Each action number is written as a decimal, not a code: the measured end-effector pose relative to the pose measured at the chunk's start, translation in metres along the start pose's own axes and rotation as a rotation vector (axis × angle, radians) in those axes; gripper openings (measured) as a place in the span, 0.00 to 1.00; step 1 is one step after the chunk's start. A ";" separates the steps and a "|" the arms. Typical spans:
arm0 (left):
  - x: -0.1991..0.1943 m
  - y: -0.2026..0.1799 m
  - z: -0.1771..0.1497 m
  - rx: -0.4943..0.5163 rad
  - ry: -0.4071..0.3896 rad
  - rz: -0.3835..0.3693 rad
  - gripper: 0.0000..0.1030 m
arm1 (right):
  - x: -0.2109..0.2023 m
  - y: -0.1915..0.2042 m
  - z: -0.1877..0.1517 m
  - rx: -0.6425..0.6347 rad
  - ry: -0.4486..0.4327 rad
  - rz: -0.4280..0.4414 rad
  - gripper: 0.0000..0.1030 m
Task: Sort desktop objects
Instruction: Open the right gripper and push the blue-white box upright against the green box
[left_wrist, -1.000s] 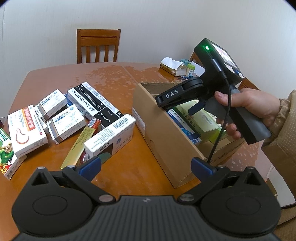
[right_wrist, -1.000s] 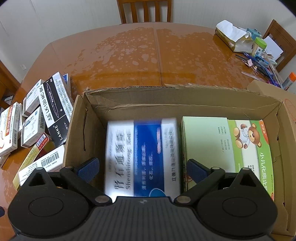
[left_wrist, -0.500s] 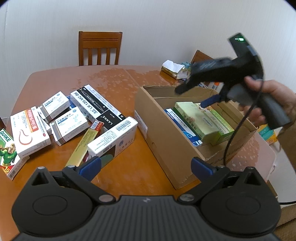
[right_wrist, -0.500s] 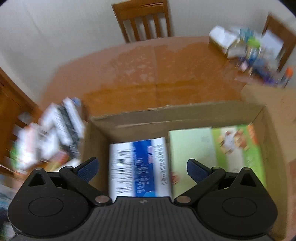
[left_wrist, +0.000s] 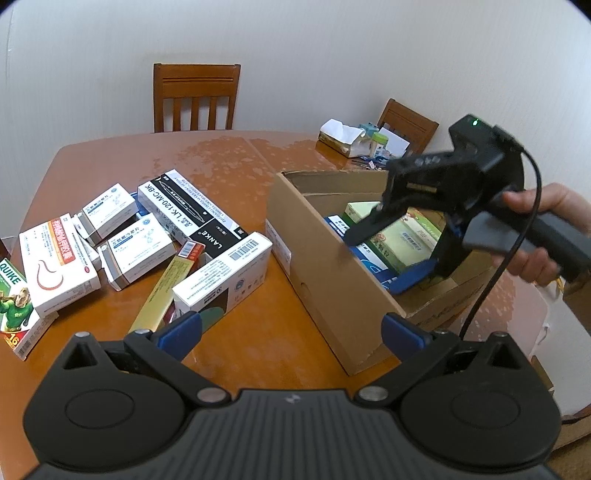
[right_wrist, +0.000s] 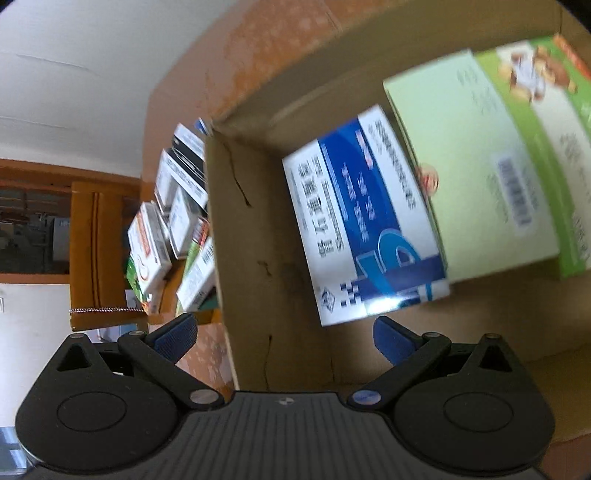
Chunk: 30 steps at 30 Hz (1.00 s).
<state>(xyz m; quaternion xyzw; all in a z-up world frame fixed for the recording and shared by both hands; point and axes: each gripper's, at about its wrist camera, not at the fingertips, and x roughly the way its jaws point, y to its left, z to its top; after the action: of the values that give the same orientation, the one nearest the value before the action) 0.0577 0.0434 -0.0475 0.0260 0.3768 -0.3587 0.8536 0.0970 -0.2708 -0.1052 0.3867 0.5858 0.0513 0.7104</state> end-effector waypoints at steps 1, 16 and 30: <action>0.000 0.001 0.000 -0.003 0.001 0.002 1.00 | 0.004 -0.002 -0.001 0.007 0.004 -0.010 1.00; -0.002 0.007 -0.001 -0.016 0.006 0.018 1.00 | 0.020 -0.018 -0.005 0.105 -0.049 0.048 1.00; 0.002 0.006 0.000 -0.004 0.017 0.018 1.00 | 0.024 -0.016 -0.001 0.082 -0.038 0.103 1.00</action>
<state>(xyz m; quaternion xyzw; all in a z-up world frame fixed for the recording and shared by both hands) 0.0625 0.0465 -0.0502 0.0307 0.3845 -0.3499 0.8537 0.0979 -0.2688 -0.1340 0.4460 0.5533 0.0564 0.7013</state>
